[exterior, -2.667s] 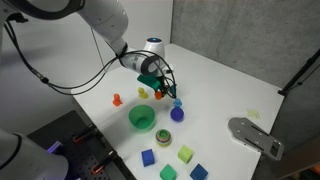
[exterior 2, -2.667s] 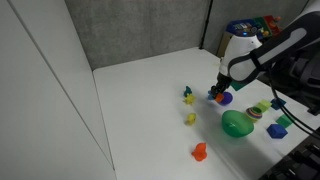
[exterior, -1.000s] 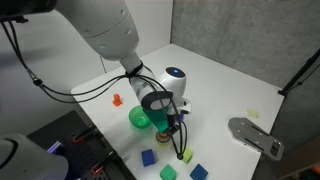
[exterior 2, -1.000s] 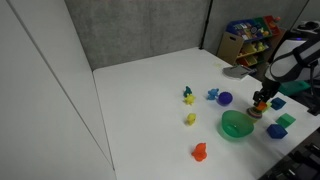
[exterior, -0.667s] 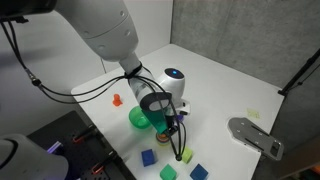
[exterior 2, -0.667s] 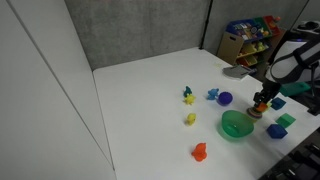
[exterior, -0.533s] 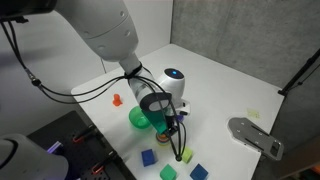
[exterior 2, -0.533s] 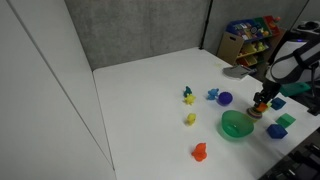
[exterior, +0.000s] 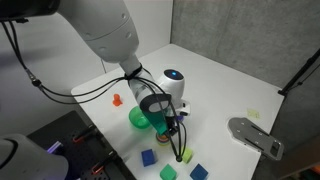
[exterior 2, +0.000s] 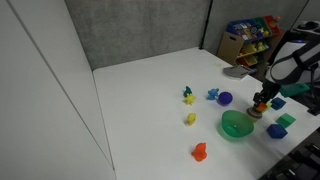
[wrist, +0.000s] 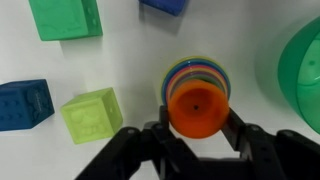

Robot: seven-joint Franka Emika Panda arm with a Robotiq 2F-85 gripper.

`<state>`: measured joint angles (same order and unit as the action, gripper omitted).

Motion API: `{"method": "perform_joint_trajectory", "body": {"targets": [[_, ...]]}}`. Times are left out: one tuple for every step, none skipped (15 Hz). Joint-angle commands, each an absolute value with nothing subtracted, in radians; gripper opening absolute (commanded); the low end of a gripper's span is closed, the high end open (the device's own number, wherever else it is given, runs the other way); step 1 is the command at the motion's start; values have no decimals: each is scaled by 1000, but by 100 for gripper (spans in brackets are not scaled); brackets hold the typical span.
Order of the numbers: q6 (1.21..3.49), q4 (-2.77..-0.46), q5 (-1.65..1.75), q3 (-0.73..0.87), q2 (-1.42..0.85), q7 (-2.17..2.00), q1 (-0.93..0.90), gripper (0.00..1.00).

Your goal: Put the orange cup in the small cup

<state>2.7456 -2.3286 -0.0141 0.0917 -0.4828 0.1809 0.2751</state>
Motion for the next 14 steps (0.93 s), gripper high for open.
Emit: {"method": "perform_joint_trajectory", "body": {"targets": [[2775, -2332, -11, 89, -488, 205, 278, 30], [2779, -2332, -12, 87, -490, 207, 279, 33], [2781, -2333, -14, 84, -490, 210, 282, 80], [2782, -2334, -16, 80, -490, 214, 284, 81], [2783, -2336, -17, 77, -489, 217, 286, 87], [2782, -2337, -17, 75, -488, 221, 287, 95], [2782, -2338, -18, 73, -486, 226, 289, 100], [2783, -2340, -19, 71, -484, 230, 290, 100], [2783, -2341, -20, 70, -482, 233, 291, 100], [2783, -2343, -21, 68, -480, 235, 292, 100], [2778, -2343, -30, 59, -477, 241, 299, 100], [2770, -2344, -46, 42, -471, 250, 311, 100], [2767, -2346, -62, 25, -466, 258, 322, 100], [2760, -2349, -85, 0, -457, 272, 337, 100]]}}
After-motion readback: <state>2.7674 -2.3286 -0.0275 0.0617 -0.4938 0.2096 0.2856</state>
